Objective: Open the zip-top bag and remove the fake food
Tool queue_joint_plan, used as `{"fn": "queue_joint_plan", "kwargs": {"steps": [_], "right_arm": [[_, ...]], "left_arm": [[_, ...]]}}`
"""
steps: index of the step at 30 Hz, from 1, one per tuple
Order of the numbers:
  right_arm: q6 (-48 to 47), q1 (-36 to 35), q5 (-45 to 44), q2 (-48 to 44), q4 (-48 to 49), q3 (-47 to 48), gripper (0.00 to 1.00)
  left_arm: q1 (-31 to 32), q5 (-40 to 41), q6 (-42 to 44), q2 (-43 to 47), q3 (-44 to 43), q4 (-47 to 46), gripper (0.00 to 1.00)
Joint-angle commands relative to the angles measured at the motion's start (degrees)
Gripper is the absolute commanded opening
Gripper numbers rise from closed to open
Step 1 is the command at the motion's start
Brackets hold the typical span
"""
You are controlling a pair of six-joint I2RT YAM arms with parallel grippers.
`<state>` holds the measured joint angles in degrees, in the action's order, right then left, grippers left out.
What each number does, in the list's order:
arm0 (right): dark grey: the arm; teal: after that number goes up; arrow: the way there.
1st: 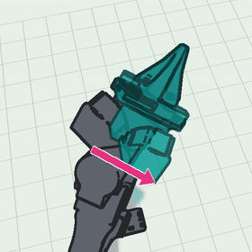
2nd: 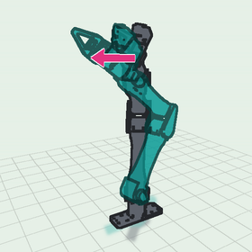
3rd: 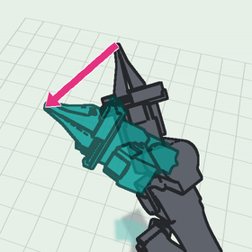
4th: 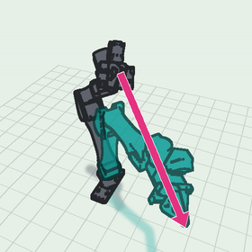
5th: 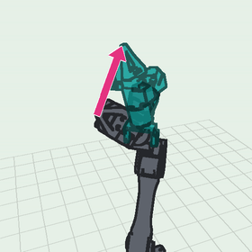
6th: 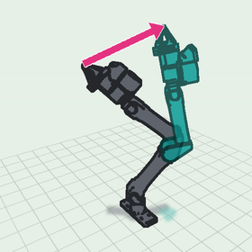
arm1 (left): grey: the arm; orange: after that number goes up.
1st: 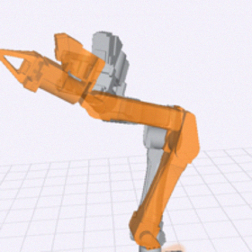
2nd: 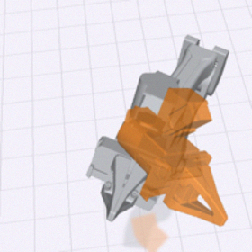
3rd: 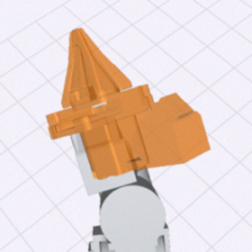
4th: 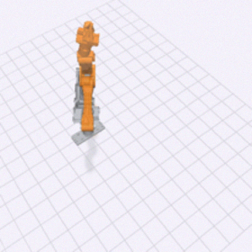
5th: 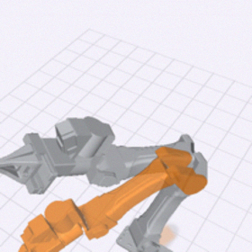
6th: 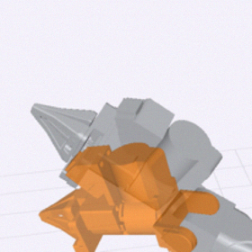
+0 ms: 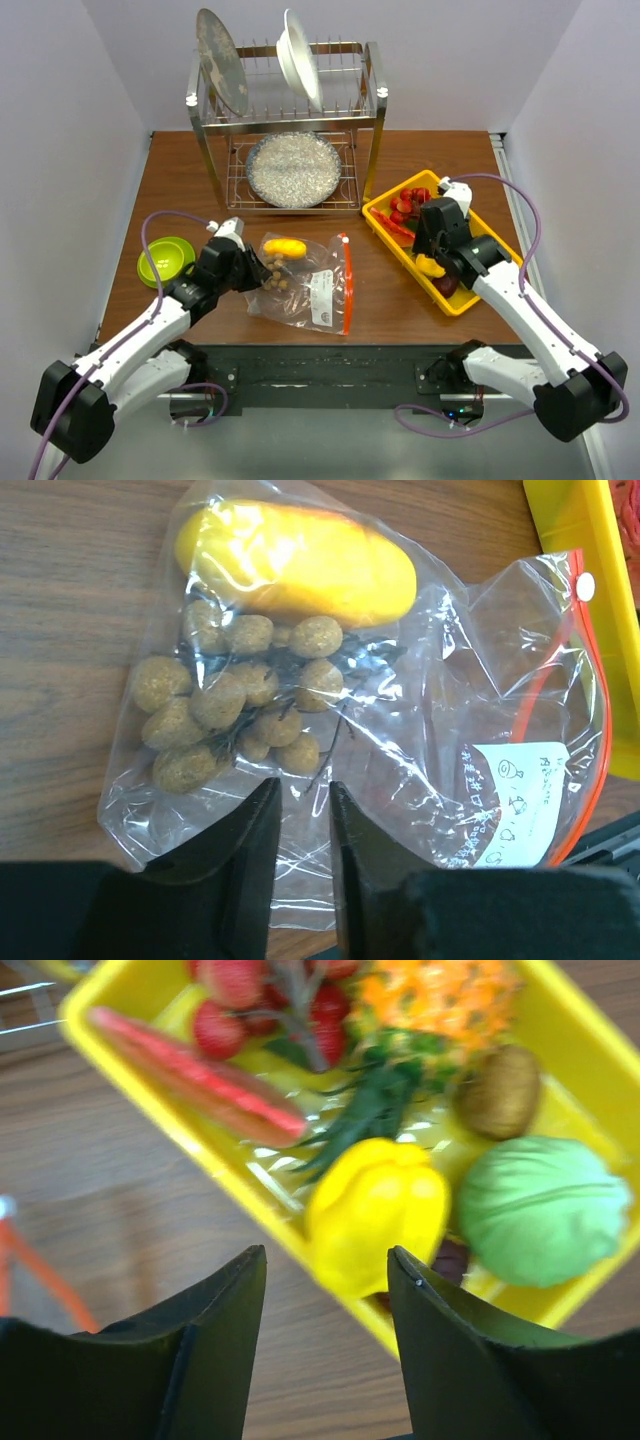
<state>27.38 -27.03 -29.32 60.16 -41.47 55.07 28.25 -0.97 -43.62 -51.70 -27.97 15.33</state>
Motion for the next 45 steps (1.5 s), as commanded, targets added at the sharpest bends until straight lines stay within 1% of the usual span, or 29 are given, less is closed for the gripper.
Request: {"fn": "queue_joint_plan", "kwargs": {"steps": [1,2,3,4,5,6,7,8,9,10,13,14,18,19,23,25,26,29,31,37,39,43,45], "right_arm": [[4.17,-2.58,13.03,-1.54,4.63,-1.71,0.53],[5.22,-3.9,13.76,-1.71,5.78,-3.11,0.52],[7.23,-6.96,14.81,-1.8,8.49,-3.73,0.52],[8.3,-8.03,16.04,-1.54,9.99,-4.44,0.52],[9.53,-8.83,19.62,-1.19,11.75,-6.27,0.52],[11.71,-9.96,20.96,-0.49,15.42,-7.33,0.52],[12.87,-10.24,22.02,-0.22,17.11,-8.39,0.5],[13.92,-10.24,24.9,-0.05,19.04,-11.1,0.49],[16.11,-10.24,26.06,0.04,22.98,-12.43,0.49],[17.26,-10.24,27.29,-0.04,24.93,-13.66,0.47],[21.83,-10.24,30.71,0.3,32.84,-19.89,0.46],[22.89,-10.15,31.6,0.57,34.95,-20.96,0.45],[29.21,-10.33,37.83,3.38,48.02,-25.62,0.43],[30.1,-10.33,38.63,4.69,49.98,-27.02,0.43],[33.0,-10.33,40.13,8.3,56.66,-29.14,0.41],[34.14,-10.24,40.31,9.79,59.92,-29.84,0.41],[34.5,-10.24,40.66,11.1,62.02,-29.84,0.41],[35.99,-10.33,41.27,14.09,66.06,-30.11,0.41],[36.52,-10.33,41.45,15.07,67.57,-30.11,0.41],[37.14,-10.24,41.54,17.36,68.46,-29.84,0.4],[37.49,-10.33,42.24,17.97,68.98,-29.93,0.4],[39.07,-11.03,43.47,20.86,73.2,-30.98,0.39],[39.42,-12.08,43.21,21.66,74.43,-31.16,0.39]], "left_arm": [[1.45,-2.28,3.01,-1.99,-4.2,-3.03,0.34],[3.02,-1.67,3.36,-2.52,-4.81,-2.85,0.35],[4.17,-0.79,3.97,-3.05,-6.47,-2.5,0.37],[5.4,0.87,4.24,-4.1,-7.36,-2.41,0.38],[8.11,2.45,4.33,-4.8,-8.32,-1.89,0.39],[9.53,3.51,4.76,-5.51,-10.33,-1.71,0.41],[10.85,5.44,4.94,-6.99,-11.4,-1.54,0.42],[12.86,6.24,5.12,-7.62,-12.45,-0.75,0.45],[13.75,6.94,5.73,-8.32,-14.03,-0.74,0.46],[14.89,7.3,6.08,-9.46,-14.74,-0.57,0.47],[16.13,8.53,7.14,-11.31,-16.42,0.22,0.49],[16.13,9.23,7.31,-11.66,-16.68,0.83,0.49],[15.87,18.0,6.18,-11.84,-15.89,2.16,0.49],[15.7,18.98,5.83,-12.02,-15.8,1.81,0.49],[13.15,18.73,5.29,-14.39,-15.89,-0.56,0.42],[11.05,17.33,5.82,-15.97,-15.98,-1.96,0.4],[10.43,17.06,6.0,-16.41,-16.15,-2.41,0.38],[7.88,16.97,6.79,-18.17,-16.5,-3.9,0.36],[6.3,17.06,7.31,-19.22,-16.77,-5.3,0.36],[5.33,17.67,8.37,-23.18,-17.3,-6.98,0.33],[5.24,17.5,8.02,-23.97,-16.07,-8.03,0.31],[5.24,17.14,7.23,-25.38,-14.49,-9.09,0.25],[5.24,16.88,6.44,-25.2,-12.91,-9.88,0.23]]}}
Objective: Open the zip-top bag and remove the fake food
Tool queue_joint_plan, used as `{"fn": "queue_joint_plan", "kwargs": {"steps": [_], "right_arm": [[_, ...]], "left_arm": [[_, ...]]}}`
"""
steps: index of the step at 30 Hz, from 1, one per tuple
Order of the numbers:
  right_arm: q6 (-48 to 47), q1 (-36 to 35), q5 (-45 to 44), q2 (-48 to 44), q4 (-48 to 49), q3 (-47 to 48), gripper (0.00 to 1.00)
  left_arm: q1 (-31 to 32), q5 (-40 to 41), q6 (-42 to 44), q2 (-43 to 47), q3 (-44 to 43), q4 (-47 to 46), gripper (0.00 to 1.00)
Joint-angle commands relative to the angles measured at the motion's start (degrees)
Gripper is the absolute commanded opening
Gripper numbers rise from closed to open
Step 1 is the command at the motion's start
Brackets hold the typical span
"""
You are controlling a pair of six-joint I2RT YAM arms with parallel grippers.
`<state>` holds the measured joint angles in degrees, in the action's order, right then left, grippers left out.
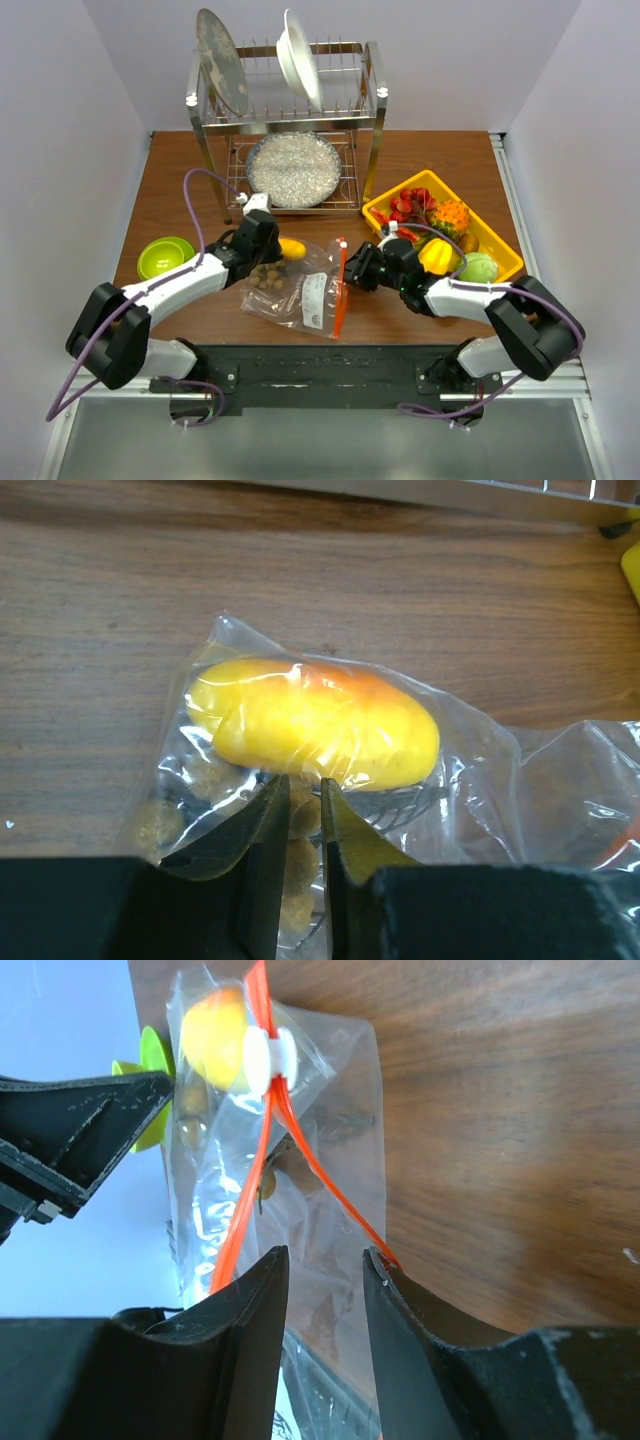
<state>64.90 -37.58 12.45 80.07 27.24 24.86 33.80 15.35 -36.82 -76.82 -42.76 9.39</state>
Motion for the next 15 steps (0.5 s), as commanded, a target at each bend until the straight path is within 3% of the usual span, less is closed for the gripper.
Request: {"fn": "queue_joint_plan", "kwargs": {"steps": [1,15], "right_arm": [[1.89,-1.96,1.27,2.1,6.06,-0.87,0.39],[2.77,-7.41,-1.9,9.65,10.37,1.24,0.42]], "left_arm": [[-0.32,0.47,-0.62,0.17,2.59,-4.11,0.22],[-0.31,-3.92,-5.54,2.46,10.59,-7.36,0.15]]}}
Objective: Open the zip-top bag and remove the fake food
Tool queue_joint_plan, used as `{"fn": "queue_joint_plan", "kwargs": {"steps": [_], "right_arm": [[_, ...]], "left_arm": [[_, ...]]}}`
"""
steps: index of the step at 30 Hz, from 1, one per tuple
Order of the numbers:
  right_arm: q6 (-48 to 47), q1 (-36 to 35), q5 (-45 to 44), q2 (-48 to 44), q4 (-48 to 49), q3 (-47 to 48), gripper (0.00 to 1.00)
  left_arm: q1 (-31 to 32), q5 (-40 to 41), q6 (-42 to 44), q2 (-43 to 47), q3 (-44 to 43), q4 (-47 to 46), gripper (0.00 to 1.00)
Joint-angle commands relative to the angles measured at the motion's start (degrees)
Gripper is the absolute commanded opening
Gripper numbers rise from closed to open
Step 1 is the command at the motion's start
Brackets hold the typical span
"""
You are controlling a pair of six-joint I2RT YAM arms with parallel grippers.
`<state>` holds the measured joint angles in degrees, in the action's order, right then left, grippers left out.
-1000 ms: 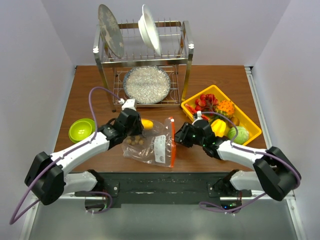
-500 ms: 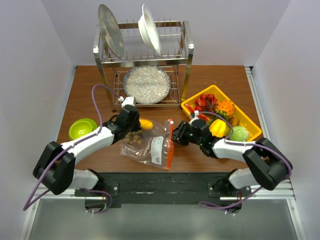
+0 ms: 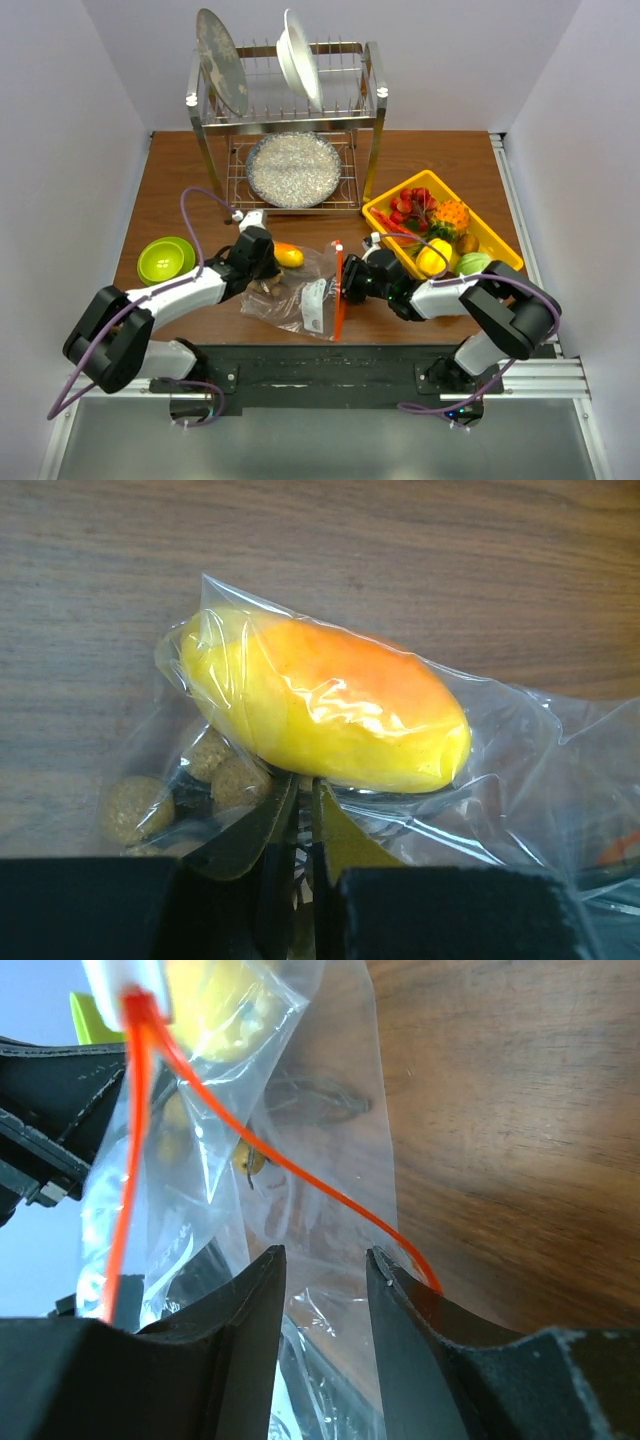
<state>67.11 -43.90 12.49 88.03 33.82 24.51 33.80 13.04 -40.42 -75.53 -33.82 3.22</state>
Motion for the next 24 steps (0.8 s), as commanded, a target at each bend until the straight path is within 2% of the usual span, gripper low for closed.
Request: {"fn": "queue_joint_plan", "kwargs": {"steps": [1,6,10,15,21,24], "right_arm": [[0.39,-1.19,-1.94,2.06,3.88,1.94,0.43],[-0.14,-1.36,-2.39,3.64,4.67,2.21,0.45],[0.21,-1.45,-1.85,2.51,5.2,2.12,0.44],[0.03,-1.36,-1.51,1.62,3.97,2.64,0.45],[0.04,-1.36,1.04,3.9,4.5,5.45,0.44],[0.12,-1.36,2.27,4.96,4.5,6.59,0.44]], "left_arm": [[-0.23,-1.96,-2.03,1.35,1.92,-1.2,0.15],[-0.05,-2.76,-2.29,3.8,1.22,0.46,0.16],[-0.05,0.14,-1.5,7.49,-2.99,5.64,0.29],[-0.23,6.98,-1.85,10.57,-6.78,14.42,0.39],[-0.32,15.69,-3.78,13.39,-6.61,19.62,0.34],[-0.4,16.67,-5.71,12.6,-5.12,18.67,0.31]]}}
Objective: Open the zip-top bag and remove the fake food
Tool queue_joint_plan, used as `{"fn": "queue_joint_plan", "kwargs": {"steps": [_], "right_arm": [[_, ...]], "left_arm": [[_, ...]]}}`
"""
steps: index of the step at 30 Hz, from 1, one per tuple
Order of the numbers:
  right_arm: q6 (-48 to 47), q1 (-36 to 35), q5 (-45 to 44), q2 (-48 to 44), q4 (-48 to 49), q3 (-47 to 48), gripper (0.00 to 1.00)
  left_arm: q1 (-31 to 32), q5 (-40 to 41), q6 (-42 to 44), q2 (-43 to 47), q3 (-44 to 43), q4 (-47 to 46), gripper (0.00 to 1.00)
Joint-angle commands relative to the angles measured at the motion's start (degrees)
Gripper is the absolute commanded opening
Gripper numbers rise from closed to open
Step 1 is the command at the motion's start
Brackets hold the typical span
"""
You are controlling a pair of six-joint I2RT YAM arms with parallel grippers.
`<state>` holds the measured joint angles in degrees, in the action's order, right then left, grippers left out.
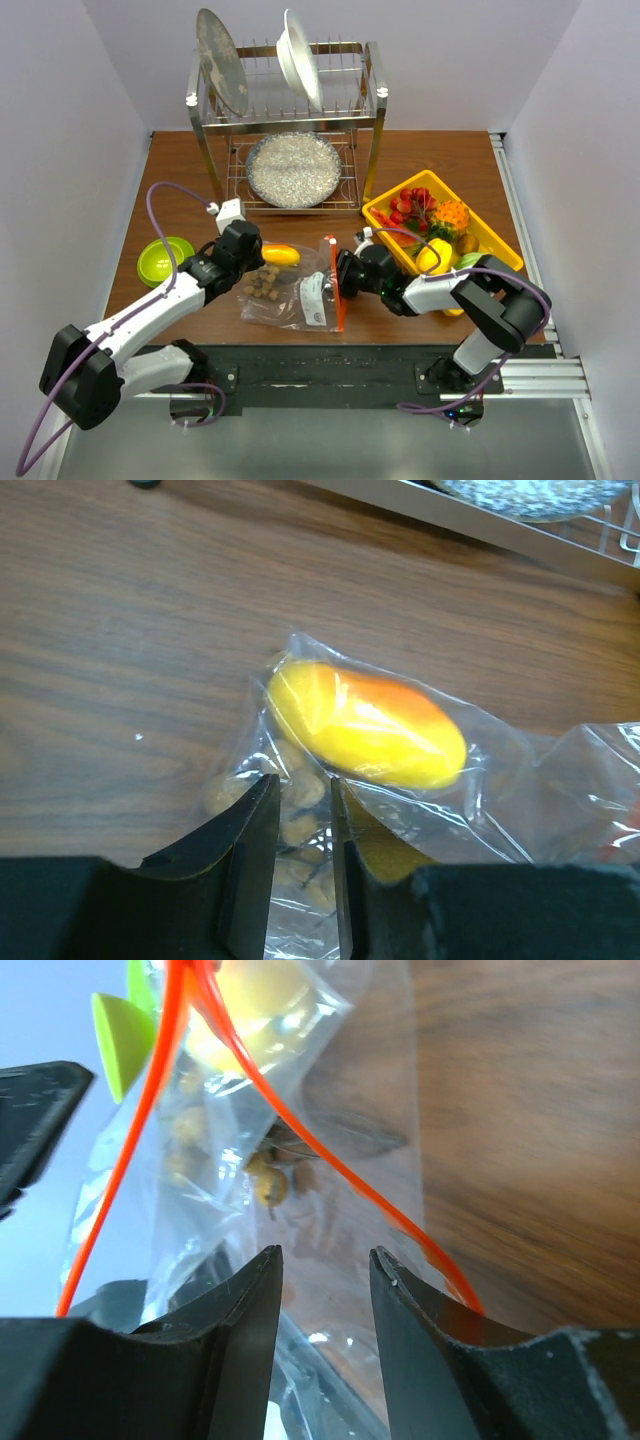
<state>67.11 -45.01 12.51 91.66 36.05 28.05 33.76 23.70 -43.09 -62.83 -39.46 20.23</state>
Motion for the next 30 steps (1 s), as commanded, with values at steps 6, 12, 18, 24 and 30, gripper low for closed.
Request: {"fn": "queue_joint_plan", "kwargs": {"steps": [6,12,18,24,30], "right_arm": [[2.05,-0.25,3.22,3.26,3.32,3.5,0.43],[6.71,-0.34,4.1,4.23,8.59,2.19,0.41],[5.75,-1.04,3.57,-0.51,5.35,2.0,0.42],[4.87,-1.57,3.83,0.18,3.84,3.15,0.42],[5.57,-2.01,3.49,1.42,3.07,3.68,0.42]], "left_arm": [[-0.36,4.42,-5.77,-3.09,4.21,-3.51,0.24],[-0.45,3.72,-6.48,-6.34,7.73,-6.25,0.16],[-0.36,1.53,-6.48,-6.17,10.63,-9.42,0.11],[-0.27,-2.08,-6.83,-7.48,12.13,-12.67,0.08],[-0.27,-3.4,-7.01,-7.84,13.18,-14.16,0.07]]}}
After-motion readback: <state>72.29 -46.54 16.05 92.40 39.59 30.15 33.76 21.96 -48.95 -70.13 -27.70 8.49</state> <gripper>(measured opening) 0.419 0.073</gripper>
